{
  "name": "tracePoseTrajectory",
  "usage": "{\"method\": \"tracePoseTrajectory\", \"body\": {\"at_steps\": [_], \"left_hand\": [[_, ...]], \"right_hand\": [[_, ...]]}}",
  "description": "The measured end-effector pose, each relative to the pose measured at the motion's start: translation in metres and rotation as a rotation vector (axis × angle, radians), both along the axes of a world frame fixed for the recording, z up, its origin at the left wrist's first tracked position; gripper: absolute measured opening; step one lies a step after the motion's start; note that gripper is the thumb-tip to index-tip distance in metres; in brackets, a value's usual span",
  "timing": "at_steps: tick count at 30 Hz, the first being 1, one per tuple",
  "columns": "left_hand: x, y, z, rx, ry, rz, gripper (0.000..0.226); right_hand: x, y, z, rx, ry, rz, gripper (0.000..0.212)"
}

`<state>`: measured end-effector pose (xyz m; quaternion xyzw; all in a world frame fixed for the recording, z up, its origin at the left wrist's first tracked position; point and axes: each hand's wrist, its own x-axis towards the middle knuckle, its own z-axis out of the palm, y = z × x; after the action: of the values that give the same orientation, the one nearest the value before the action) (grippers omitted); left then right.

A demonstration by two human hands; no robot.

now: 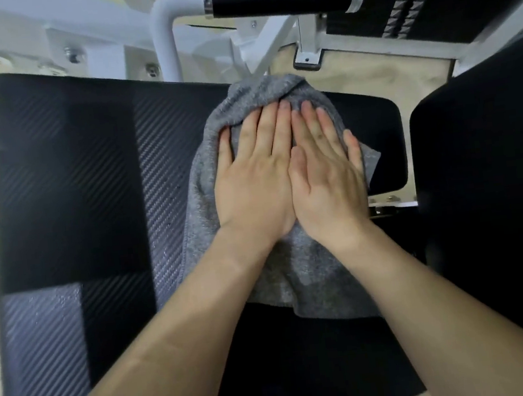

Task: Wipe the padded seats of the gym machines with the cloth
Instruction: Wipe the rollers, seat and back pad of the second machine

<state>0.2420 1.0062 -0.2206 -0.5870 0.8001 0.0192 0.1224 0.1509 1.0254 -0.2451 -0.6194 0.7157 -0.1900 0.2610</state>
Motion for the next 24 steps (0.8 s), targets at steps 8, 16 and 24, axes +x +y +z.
{"method": "tracePoseTrajectory", "body": {"at_steps": [8,16,24], "left_hand": [[-0.024,-0.075,0.003,0.004,-0.01,-0.077,0.033],[-0.046,-0.12,0.006,0.174,-0.076,-0.122,0.03],[-0.019,-0.057,-0.005,-0.065,0.129,-0.112,0.044]], "right_hand": [[-0.021,-0.068,-0.007,0.011,-0.004,-0.19,0.051],[-0.037,-0.096,-0.004,0.045,0.0,-0.308,0.044],[-0.02,-0.034,-0.015,-0.11,0.03,-0.2,0.055]]}}
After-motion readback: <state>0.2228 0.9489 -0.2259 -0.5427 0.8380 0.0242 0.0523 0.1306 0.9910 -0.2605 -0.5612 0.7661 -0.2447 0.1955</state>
